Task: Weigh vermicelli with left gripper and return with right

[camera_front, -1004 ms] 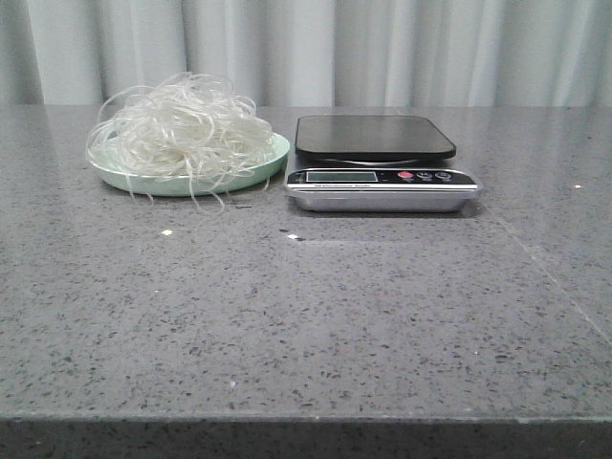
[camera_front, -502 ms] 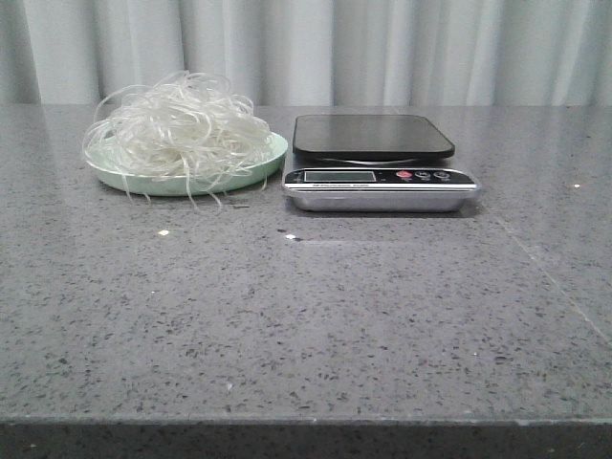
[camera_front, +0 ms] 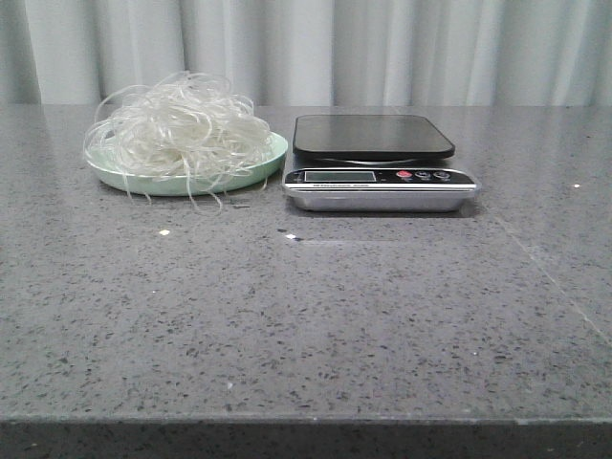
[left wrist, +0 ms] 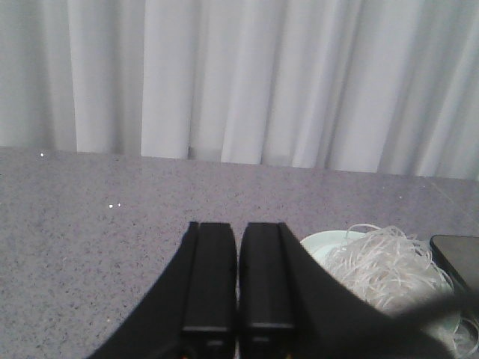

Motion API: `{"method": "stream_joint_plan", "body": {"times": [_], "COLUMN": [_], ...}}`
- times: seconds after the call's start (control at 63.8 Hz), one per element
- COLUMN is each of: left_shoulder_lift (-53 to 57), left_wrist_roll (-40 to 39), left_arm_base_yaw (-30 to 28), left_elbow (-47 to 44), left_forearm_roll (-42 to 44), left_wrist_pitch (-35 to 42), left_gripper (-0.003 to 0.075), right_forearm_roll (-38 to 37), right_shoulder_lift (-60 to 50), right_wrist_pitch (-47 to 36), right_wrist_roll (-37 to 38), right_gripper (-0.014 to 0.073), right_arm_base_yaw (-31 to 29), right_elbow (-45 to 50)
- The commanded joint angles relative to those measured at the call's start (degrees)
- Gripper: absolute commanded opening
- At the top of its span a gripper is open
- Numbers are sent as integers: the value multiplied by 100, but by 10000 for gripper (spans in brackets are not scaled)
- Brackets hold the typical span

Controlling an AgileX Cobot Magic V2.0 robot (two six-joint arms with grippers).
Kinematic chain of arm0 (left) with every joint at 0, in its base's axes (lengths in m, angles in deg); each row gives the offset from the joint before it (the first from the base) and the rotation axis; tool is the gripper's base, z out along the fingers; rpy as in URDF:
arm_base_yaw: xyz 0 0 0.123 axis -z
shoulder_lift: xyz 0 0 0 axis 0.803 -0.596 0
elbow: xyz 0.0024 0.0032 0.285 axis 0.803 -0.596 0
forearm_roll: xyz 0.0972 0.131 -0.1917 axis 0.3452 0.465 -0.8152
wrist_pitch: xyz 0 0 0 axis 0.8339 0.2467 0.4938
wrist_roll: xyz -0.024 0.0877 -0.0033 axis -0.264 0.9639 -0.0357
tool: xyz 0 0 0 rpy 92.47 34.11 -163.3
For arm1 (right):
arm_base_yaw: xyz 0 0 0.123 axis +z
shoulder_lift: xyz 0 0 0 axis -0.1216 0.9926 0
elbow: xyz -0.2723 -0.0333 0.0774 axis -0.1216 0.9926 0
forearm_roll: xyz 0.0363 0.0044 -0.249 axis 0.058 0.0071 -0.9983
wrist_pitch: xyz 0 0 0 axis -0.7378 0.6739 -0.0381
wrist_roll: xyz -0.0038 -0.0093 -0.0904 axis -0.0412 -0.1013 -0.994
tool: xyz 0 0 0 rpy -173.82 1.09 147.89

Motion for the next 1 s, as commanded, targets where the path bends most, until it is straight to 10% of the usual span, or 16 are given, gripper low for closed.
{"method": "stream_joint_plan", "body": {"times": [0.0, 0.298, 0.988], "left_shoulder_lift": [-305, -1365, -6876], "left_wrist_roll": [-54, 449, 449], "left_arm_base_yaw": [149, 1284, 2001], "left_elbow": [272, 1101, 5616], "left_forearm_roll": [-77, -4, -48], "left_wrist_pitch": [376, -281, -3230], "left_gripper": [165, 625, 641], "right_forearm_roll": [-42, -42, -42], "right_shoulder_lift": [-98, -98, -98], "right_wrist_pitch": [-464, -464, -464], "right_wrist_roll": [-8, -8, -8], "right_gripper": [181, 181, 181], "right_arm_base_yaw": [-18, -18, -18], "right_elbow": [-45, -45, -45]}}
